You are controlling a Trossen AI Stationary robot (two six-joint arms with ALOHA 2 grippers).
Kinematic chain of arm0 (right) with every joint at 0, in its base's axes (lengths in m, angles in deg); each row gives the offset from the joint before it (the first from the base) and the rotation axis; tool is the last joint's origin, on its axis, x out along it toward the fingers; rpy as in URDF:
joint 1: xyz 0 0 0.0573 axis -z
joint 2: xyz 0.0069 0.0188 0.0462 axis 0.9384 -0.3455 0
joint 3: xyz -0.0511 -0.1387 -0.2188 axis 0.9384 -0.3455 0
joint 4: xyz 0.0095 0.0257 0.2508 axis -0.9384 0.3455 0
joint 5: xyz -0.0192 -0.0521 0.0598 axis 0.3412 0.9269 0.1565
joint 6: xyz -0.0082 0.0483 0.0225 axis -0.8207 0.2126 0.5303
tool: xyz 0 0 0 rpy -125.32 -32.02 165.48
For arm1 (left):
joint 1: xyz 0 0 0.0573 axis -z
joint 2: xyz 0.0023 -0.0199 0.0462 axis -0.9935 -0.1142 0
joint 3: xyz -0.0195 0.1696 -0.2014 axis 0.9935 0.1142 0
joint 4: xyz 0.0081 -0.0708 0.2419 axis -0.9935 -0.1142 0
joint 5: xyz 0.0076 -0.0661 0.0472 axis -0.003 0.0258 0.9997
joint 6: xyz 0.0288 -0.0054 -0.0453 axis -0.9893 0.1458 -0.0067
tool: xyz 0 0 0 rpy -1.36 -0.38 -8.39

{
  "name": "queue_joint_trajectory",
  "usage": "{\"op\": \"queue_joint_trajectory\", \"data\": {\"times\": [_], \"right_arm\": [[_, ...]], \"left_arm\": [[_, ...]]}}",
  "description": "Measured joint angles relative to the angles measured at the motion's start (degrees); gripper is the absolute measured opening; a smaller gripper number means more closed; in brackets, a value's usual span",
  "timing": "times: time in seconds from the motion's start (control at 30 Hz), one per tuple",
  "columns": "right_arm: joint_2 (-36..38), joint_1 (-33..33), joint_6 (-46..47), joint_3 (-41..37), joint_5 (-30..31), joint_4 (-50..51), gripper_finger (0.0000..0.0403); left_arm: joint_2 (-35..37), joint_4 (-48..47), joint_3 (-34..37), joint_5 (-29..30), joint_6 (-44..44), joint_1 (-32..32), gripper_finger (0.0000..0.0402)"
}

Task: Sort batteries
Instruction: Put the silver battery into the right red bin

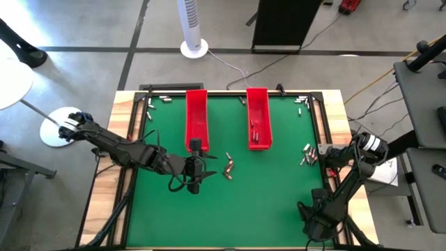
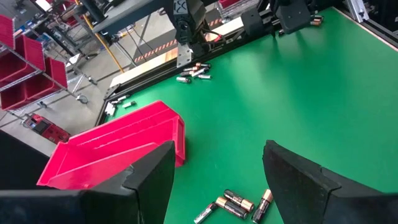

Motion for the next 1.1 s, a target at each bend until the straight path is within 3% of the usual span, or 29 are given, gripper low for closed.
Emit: {"op": "queue_joint_trajectory", "data": {"times": [1.1], "right_arm": [[0.0, 0.1, 0.0, -0.2, 2.6, -0.9, 0.0204]], "left_arm": [[0.0, 0.0, 0.0, 0.0, 0.0, 0.0, 0.0222]]}}
